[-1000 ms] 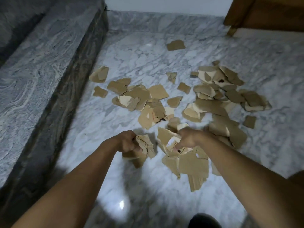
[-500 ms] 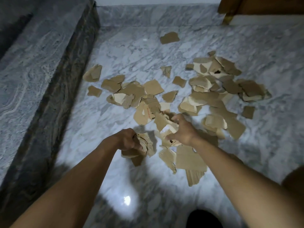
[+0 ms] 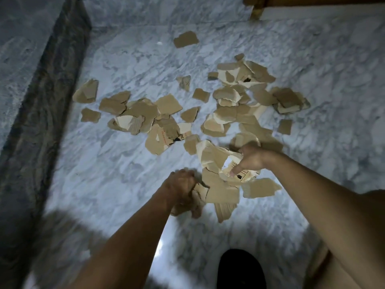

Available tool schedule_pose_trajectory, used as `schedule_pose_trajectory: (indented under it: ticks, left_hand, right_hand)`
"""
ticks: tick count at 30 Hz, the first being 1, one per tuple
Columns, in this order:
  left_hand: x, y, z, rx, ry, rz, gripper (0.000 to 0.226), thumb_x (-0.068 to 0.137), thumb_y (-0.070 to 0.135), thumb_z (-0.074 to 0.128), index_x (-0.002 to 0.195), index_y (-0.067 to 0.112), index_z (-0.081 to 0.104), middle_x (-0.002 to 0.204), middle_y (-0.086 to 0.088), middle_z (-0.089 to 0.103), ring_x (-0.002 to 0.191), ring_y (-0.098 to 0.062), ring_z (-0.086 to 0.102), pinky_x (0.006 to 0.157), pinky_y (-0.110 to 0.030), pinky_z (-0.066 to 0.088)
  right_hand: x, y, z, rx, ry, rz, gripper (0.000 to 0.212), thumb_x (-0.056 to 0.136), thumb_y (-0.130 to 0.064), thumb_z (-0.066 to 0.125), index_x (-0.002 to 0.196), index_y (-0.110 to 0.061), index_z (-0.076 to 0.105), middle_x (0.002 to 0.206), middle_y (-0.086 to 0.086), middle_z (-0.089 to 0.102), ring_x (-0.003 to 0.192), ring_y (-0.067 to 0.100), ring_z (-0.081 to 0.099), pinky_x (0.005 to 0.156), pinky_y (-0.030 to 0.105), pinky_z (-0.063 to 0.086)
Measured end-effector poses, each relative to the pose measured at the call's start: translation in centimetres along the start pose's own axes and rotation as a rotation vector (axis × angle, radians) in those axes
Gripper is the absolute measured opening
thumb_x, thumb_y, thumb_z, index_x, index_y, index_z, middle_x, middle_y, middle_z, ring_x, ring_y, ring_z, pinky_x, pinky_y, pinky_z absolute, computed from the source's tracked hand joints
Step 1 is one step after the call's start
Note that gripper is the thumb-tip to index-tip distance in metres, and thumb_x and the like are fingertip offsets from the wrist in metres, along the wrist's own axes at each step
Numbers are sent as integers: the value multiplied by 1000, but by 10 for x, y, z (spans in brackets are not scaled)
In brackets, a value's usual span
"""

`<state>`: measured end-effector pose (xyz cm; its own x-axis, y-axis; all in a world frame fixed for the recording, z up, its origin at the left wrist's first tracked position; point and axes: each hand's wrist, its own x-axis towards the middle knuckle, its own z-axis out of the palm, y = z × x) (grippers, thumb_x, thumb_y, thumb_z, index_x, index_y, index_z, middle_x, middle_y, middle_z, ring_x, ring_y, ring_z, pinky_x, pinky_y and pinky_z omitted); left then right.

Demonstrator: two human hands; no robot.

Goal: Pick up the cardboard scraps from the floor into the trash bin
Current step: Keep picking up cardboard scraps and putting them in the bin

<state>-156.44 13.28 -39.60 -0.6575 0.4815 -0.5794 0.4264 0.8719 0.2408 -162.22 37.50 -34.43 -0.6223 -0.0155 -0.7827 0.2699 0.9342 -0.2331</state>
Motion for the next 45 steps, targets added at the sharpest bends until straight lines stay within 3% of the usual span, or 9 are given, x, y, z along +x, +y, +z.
schedule_pose_trajectory:
  ticks: [4, 12, 20, 25, 31, 35, 37, 40, 45]
  left_hand:
    - [-8, -13, -5, -170, -24, -117, 60, 77, 37, 75, 132, 31, 52, 128, 1, 57, 121, -21, 54, 98, -30, 43]
    - [-44, -76, -39, -322, 93, -334, 70, 65, 41, 84, 113, 25, 36, 102, -5, 61, 90, -26, 59, 70, -33, 48]
    - [-44, -76, -41, -349, -28, -190, 47, 68, 34, 86, 111, 22, 71, 107, 6, 74, 97, -13, 68, 86, -25, 53]
    - [-24, -56, -44, -405, -195, -32, 32, 67, 18, 78, 99, 20, 73, 99, -4, 75, 98, -21, 70, 91, -36, 55]
    - [-5, 0, -41, -257, -280, 149, 40, 77, 19, 82, 114, 13, 67, 107, -3, 70, 98, -20, 66, 84, -25, 52]
    - [-3, 49, -19, 67, -241, 347, 26, 82, 34, 76, 96, 14, 68, 83, 1, 64, 91, -21, 61, 77, -25, 46]
    - [5, 65, 1, 126, -216, 391, 46, 68, 53, 79, 108, 33, 67, 109, 6, 62, 116, -16, 55, 100, -26, 42]
    - [14, 79, 17, 93, -54, 374, 84, 76, 80, 28, 128, 22, 59, 139, -1, 50, 133, -22, 44, 110, -38, 35]
    - [23, 95, 13, 23, -15, 238, 46, 87, 48, 43, 113, 17, 65, 123, -4, 60, 119, -22, 53, 103, -33, 40]
  right_hand:
    - [-11, -9, 22, -184, -47, -54, 106, 60, -58, 85, 149, -20, 41, 147, 1, 48, 132, 24, 49, 104, 32, 44]
    - [-10, -46, 107, -269, 187, -105, 65, 73, -46, 81, 125, -20, 52, 135, 12, 32, 121, 35, 41, 98, 42, 41]
    - [-11, -42, 102, 14, 156, -202, 58, 73, -35, 85, 108, -27, 39, 111, 0, 52, 106, 26, 54, 78, 33, 42]
    - [-29, -39, 65, 213, 261, -159, 89, 63, -43, 91, 133, -22, 41, 129, -7, 50, 120, 21, 50, 93, 31, 41]
    - [-77, 2, 14, 424, 393, -125, 93, 69, -20, 90, 145, -18, 37, 133, -10, 41, 123, 9, 40, 84, 12, 31]
    - [-90, 48, 5, 251, 268, 147, 72, 52, -35, 96, 111, -11, 63, 109, 3, 67, 93, 20, 64, 76, 31, 54]
    - [-84, 67, 11, 100, 168, 202, 86, 45, -42, 94, 118, -12, 60, 113, 4, 67, 94, 24, 67, 83, 39, 58]
    - [-60, 84, 28, -70, 135, 186, 107, 58, -41, 91, 148, -21, 37, 137, 7, 50, 122, 30, 54, 98, 41, 50]
    - [-18, 100, 71, -113, 193, 69, 106, 65, -37, 86, 153, -36, 26, 154, -1, 28, 142, 32, 29, 107, 48, 38]
